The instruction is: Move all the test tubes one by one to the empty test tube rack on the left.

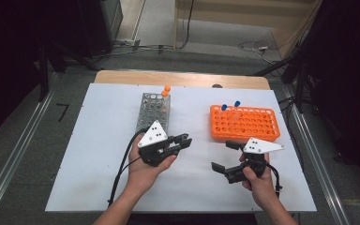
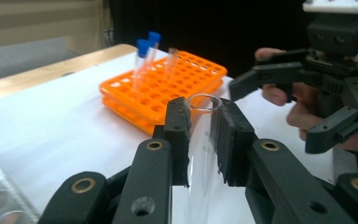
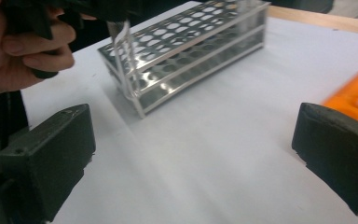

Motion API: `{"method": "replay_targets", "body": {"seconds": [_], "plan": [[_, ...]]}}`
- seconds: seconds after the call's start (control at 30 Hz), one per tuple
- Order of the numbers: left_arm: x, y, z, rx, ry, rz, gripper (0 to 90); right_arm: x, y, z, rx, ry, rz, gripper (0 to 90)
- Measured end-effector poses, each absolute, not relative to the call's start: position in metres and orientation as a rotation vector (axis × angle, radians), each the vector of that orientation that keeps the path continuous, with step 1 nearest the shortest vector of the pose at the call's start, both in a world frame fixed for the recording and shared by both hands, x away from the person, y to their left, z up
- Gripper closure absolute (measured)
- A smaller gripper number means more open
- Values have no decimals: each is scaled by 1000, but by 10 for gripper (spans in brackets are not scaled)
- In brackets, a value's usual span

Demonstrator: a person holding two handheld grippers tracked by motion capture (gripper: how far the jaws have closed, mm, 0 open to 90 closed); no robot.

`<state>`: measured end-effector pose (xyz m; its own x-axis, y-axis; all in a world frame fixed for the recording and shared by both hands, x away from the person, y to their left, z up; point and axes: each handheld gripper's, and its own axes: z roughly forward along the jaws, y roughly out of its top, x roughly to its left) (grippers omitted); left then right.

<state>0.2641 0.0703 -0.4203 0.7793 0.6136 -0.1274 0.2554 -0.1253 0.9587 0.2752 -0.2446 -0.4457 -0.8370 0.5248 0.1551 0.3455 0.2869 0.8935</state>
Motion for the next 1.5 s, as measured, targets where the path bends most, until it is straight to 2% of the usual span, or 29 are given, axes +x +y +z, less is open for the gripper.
{"method": "replay_targets", "body": {"seconds": [0.3,0.93,1.5], "plan": [[281,87,-412,1675,746,406,769,273,-284,-446,901,2291,1547,0],[344,114,-398,1612,849,511,769,267,-339,-453,1033,2203,1514,0],[387,122,-402,1566,915,567,769,271,-341,-458,1035,2201,1457,0]]}}
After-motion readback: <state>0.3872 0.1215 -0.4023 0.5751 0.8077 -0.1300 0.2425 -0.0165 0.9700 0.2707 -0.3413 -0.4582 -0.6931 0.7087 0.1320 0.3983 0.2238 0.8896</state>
